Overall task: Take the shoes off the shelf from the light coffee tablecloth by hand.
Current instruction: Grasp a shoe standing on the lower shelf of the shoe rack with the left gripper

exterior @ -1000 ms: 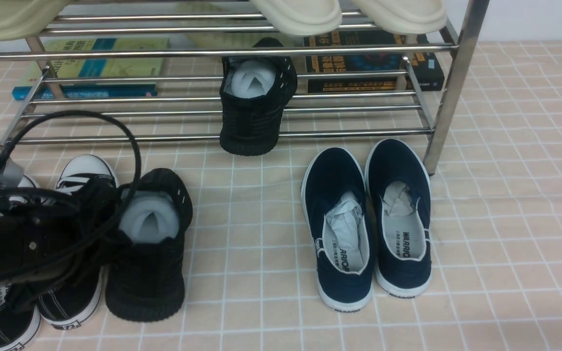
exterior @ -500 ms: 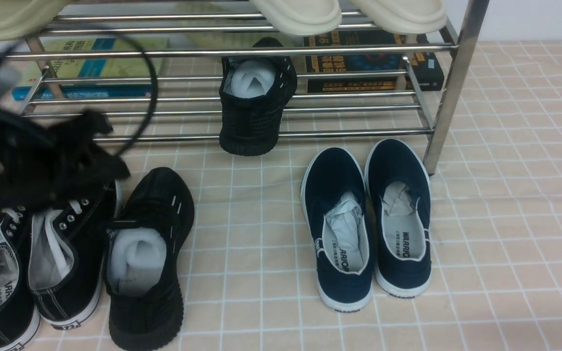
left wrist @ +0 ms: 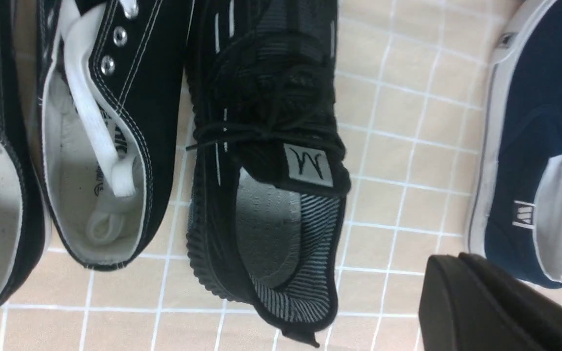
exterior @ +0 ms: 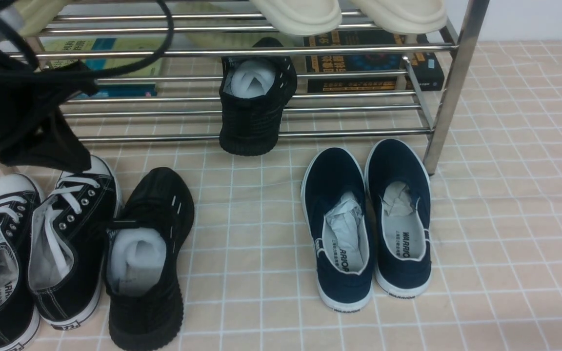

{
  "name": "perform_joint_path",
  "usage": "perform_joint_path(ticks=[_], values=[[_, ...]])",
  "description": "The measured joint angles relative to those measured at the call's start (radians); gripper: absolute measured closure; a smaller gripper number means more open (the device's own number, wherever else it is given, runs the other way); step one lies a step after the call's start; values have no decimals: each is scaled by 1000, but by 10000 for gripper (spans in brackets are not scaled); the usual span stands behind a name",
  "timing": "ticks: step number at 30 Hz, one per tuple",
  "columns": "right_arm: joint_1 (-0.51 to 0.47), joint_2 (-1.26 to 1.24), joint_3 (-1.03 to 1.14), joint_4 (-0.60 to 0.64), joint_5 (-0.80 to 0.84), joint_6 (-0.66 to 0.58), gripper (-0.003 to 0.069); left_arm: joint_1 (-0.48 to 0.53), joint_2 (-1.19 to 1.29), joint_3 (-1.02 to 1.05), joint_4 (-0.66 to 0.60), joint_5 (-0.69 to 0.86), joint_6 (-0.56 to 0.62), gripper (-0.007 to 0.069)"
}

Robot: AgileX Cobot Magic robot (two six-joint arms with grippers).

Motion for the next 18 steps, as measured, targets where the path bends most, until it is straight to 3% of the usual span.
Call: perform_joint_path(ticks=[13,18], values=[[0,0,0,0,0,0,419,-1,114,-34,-28,-15,-8,581],[0,0,0,0,0,0,419,-76,183,-130,-12,-12,-11,546]])
